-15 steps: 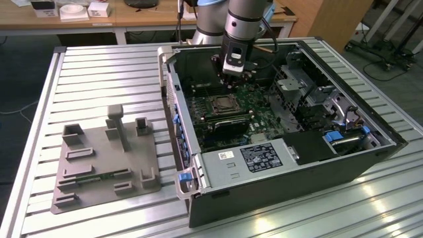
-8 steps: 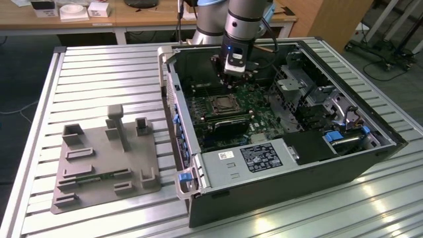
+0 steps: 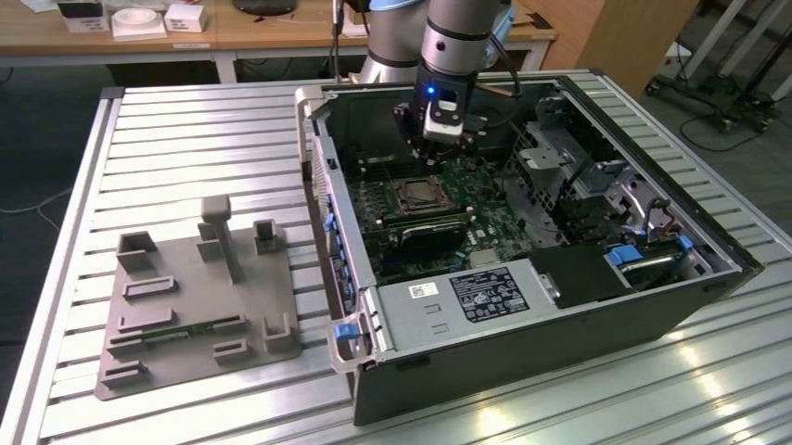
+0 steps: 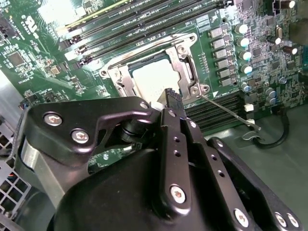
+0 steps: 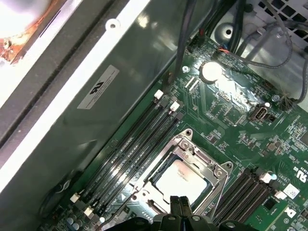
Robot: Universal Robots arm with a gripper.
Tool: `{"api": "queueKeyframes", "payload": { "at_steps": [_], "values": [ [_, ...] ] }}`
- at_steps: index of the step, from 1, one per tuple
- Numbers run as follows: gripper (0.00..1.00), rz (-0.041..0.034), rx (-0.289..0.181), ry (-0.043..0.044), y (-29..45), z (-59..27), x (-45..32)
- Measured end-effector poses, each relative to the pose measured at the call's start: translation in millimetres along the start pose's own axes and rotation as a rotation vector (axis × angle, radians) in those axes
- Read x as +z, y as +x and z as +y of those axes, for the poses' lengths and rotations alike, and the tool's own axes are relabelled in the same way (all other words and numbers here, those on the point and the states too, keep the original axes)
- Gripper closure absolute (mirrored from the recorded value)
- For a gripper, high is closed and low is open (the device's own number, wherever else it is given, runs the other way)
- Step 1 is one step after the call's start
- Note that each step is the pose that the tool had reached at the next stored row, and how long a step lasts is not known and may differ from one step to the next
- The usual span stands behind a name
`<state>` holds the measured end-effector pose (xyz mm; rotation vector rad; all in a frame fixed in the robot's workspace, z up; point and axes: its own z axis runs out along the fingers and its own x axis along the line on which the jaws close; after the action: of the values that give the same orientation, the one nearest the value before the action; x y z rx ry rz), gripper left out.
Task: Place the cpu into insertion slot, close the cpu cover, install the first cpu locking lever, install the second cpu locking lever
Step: 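Install the first cpu locking lever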
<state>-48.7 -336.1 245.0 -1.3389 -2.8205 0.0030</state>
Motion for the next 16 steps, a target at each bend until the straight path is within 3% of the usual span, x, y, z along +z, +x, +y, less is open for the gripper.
{"api": "queueKeyframes", "payload": {
  "at_steps": [16],
  "values": [
    [0.9,0.0014,-0.069,-0.0006,0.0,0.0,0.0]
  ]
}}
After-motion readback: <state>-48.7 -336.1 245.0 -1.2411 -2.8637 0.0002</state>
